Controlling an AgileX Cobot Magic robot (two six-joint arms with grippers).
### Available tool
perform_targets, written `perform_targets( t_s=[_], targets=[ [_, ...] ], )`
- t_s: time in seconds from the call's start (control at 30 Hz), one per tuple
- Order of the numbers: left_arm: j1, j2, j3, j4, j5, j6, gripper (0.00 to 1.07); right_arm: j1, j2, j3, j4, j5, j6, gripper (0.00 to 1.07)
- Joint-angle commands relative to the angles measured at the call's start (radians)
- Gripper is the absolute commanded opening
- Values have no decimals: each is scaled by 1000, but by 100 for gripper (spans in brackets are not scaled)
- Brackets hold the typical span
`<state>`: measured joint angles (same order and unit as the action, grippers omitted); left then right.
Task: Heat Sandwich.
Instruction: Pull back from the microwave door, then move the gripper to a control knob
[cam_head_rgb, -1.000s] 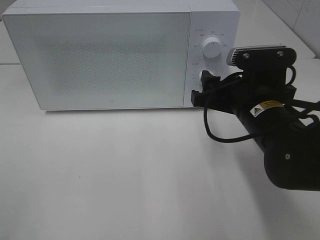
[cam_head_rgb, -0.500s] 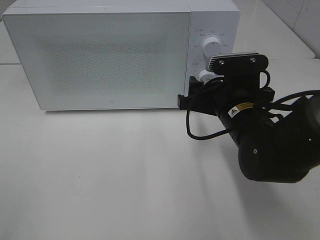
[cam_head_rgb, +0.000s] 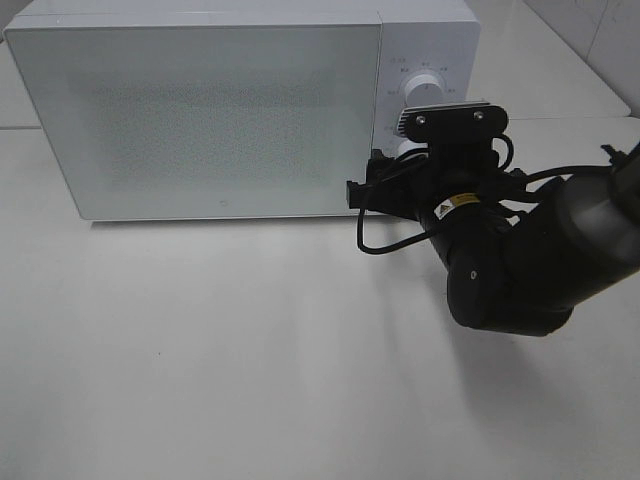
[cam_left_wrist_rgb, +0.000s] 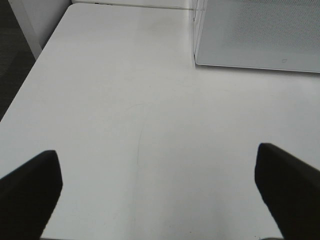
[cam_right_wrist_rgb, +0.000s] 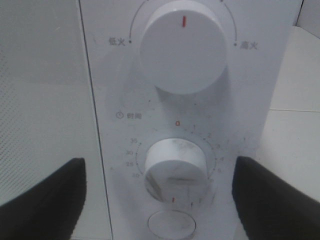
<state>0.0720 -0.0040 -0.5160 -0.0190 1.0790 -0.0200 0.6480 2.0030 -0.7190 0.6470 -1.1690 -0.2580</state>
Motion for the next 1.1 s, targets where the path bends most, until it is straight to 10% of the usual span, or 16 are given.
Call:
perform_targets(
  t_s=[0.03,1.1],
  targets=[
    [1,-26,1,-5,-9,4,100,-26,26,-41,-16,12,-11,77],
    [1,-21,1,-5,-9,7,100,-29,59,-99,-7,10,-11,65]
  ],
)
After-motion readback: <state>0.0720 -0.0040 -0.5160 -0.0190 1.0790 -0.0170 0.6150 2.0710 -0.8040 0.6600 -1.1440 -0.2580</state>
